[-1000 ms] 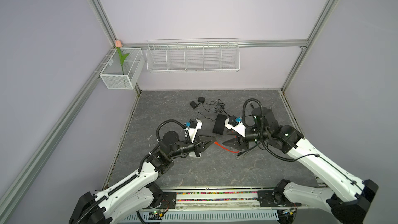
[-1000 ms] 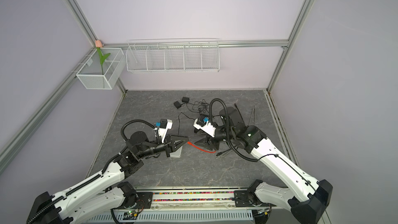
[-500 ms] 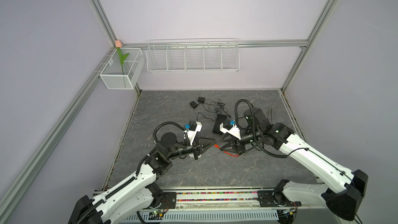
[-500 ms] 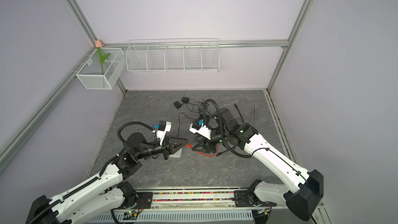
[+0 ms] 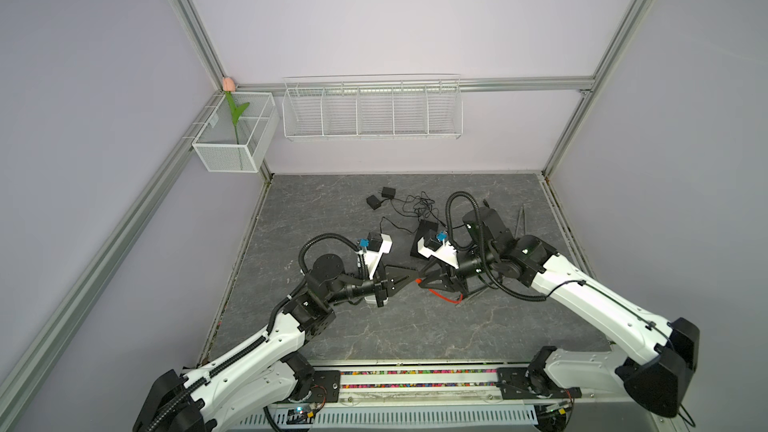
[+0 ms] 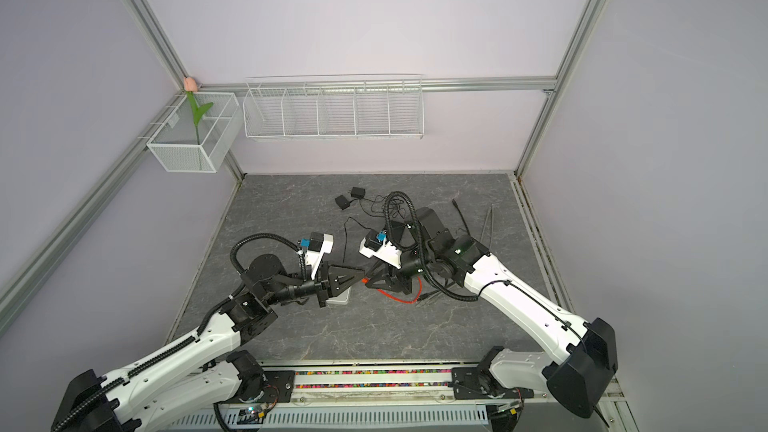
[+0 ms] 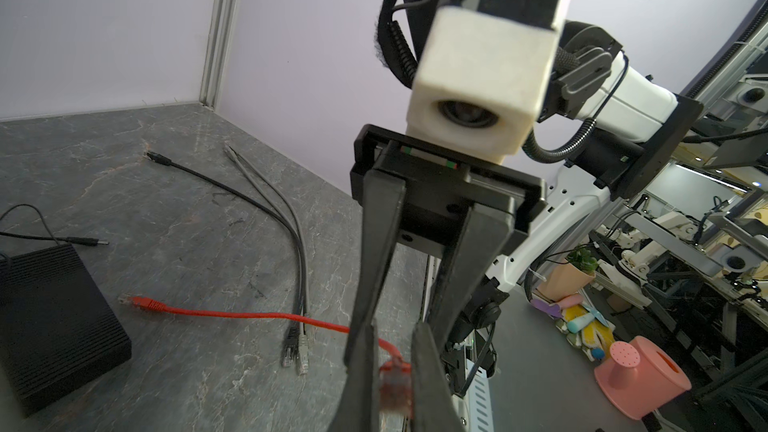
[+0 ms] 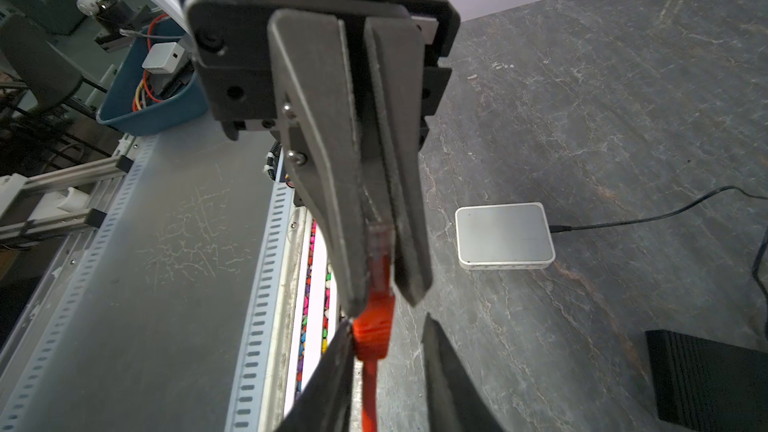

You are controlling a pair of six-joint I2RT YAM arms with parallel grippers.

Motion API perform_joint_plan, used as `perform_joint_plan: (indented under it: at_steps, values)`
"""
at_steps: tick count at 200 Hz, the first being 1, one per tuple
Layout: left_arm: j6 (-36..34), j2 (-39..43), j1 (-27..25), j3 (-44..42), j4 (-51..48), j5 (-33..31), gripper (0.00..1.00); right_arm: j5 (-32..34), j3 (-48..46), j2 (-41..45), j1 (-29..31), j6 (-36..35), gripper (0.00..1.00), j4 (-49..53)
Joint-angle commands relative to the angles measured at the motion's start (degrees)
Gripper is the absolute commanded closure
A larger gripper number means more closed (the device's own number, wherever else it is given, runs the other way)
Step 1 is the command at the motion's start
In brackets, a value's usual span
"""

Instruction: Insert the plug into the switch port

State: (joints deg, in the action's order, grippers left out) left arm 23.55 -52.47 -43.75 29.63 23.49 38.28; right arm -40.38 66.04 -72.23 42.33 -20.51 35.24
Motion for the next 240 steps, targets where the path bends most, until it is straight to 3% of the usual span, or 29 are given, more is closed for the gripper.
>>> perform_joint_plan:
  at_steps: [1,31,46,52,76,92,107,122,158,215,240]
  values:
    - [0.3,-0.4,0.0,-0.2,2.2,1.5,1.00,-1.6,0.3,-0.1,0.2,-1.0,0.82,-1.2]
    - [0.1,-0.4,0.0,0.2,0.6,0.1,1.00,-0.4,-0.3,0.5,0.2,0.3,0.92,-2.3]
    - [-2.2,1.1,0.1,1.7,-6.8,-5.1,0.55,3.1,-0.2,0.8,0.4,1.2,0.94,-2.2]
    - [-3.0,2.0,0.1,2.4,-10.2,-8.6,0.42,5.3,0.2,1.0,0.6,1.2,0.94,-1.5]
    - [-0.5,4.9,3.0,4.2,-22.3,-26.5,0.31,25.1,2.9,1.6,3.3,1.3,0.94,2.9]
    - [3.9,2.4,10.0,4.0,-26.1,-29.5,0.30,42.3,4.1,1.2,5.7,0.8,0.93,4.5]
    - [8.6,-2.7,17.1,2.7,-26.8,-27.9,0.36,48.7,4.8,-0.5,6.5,0.8,0.94,5.8]
    - [9.3,-8.8,19.9,2.2,-27.4,-27.9,0.41,50.8,3.8,-2.3,7.0,1.2,0.93,5.1]
    - [9.3,-18.5,20.2,1.8,-27.7,-28.1,0.42,54.3,-0.6,-9.6,9.5,2.4,0.93,0.3]
    - [9.5,-24.2,20.2,-0.5,-23.7,-25.4,0.42,53.7,0.5,-25.3,16.2,2.6,0.93,-3.8]
    - [10.4,-24.9,20.2,-2.2,-22.2,-23.8,0.47,53.5,2.0,-30.5,18.5,2.8,0.93,-4.4]
